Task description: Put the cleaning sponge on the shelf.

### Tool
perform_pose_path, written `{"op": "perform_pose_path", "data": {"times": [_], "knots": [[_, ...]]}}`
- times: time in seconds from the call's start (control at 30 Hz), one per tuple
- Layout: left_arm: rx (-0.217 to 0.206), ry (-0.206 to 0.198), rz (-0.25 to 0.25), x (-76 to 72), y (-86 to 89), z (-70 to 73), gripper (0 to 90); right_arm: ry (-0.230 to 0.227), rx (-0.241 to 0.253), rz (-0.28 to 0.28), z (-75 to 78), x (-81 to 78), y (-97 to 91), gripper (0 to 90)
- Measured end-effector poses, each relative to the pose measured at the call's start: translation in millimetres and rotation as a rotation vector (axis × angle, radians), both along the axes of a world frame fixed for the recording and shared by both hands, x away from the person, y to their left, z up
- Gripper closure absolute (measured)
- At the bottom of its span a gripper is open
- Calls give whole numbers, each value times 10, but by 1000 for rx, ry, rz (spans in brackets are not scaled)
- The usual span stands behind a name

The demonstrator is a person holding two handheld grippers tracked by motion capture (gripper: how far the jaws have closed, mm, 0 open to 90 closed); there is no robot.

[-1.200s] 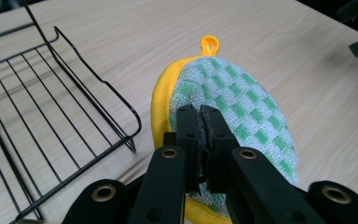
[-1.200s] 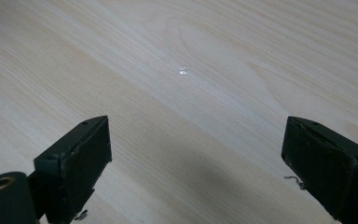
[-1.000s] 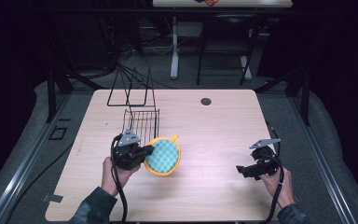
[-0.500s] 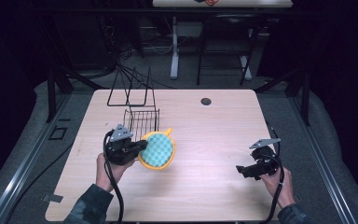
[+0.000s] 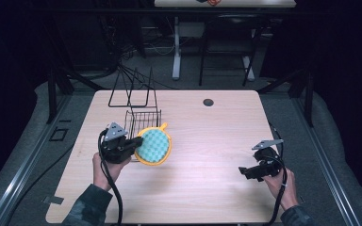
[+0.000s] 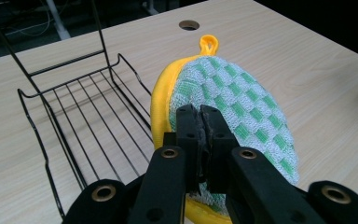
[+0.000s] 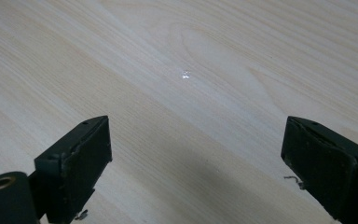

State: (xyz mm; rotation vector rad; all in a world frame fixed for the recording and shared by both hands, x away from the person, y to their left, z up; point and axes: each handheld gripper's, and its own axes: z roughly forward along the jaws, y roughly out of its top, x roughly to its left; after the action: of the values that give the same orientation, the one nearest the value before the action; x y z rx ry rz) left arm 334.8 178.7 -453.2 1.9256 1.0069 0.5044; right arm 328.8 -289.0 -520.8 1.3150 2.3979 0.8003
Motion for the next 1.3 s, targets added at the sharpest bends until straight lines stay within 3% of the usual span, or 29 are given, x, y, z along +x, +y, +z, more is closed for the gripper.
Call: {"op": "perform_pose_path", "data": {"times": [0.43,1.3], "knots": [[-30,-24,85,62,203,9,873,4,-4,7,-16,18,6,80],[-65,-50,204,136,404,-44,873,4,-8,3,-6,8,1,83]]}}
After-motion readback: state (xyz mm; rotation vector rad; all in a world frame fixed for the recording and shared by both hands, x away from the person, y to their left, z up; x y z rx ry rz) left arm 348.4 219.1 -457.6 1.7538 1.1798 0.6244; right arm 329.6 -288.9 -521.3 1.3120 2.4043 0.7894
